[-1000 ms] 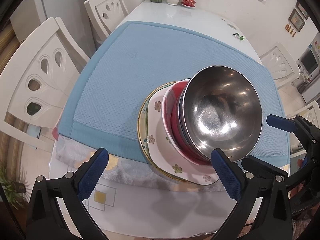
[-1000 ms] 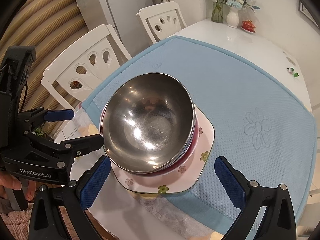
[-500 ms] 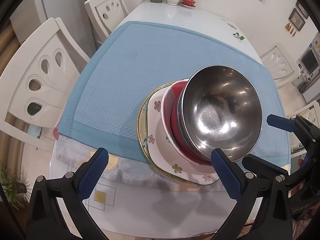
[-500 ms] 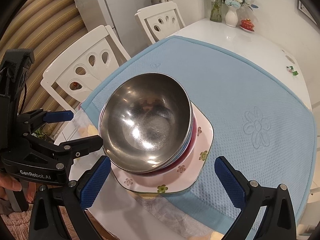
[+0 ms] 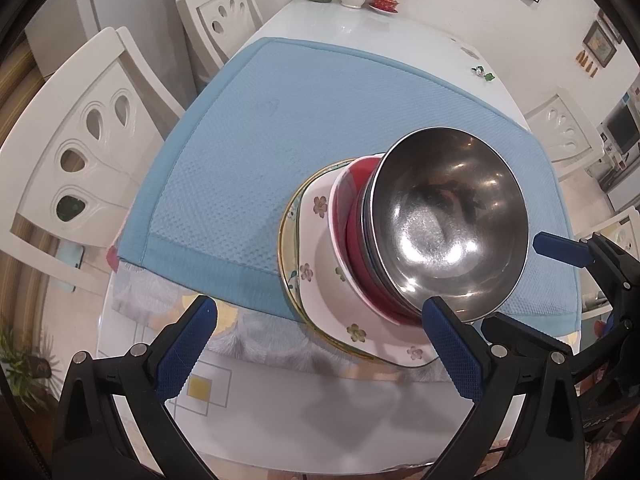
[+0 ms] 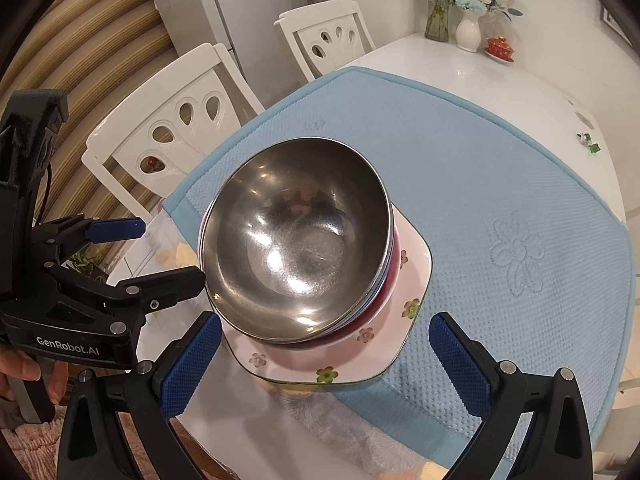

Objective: Organize plates and bowls

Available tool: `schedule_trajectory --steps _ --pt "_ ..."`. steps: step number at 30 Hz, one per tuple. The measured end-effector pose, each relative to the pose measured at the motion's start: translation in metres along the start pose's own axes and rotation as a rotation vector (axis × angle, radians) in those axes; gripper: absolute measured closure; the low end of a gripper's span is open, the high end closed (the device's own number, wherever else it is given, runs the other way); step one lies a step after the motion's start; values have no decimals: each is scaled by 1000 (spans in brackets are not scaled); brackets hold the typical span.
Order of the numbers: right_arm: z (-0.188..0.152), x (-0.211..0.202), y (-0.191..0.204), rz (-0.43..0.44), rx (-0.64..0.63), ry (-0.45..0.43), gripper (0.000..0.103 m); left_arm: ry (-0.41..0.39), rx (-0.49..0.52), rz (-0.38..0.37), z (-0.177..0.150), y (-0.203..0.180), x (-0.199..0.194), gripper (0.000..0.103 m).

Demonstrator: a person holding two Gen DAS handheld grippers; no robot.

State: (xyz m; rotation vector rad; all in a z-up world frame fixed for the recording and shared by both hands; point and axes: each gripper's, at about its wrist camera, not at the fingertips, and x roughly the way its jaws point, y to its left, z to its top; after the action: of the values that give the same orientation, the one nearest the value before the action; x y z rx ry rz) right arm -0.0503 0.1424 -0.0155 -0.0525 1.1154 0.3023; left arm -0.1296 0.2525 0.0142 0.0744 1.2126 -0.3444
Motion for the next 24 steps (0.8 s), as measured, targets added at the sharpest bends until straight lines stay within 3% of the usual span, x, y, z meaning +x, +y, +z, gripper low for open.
schedule_trajectory --steps 24 --pt "-2 1 -3 7 16 6 0 -2 -16 12 3 -2 0 1"
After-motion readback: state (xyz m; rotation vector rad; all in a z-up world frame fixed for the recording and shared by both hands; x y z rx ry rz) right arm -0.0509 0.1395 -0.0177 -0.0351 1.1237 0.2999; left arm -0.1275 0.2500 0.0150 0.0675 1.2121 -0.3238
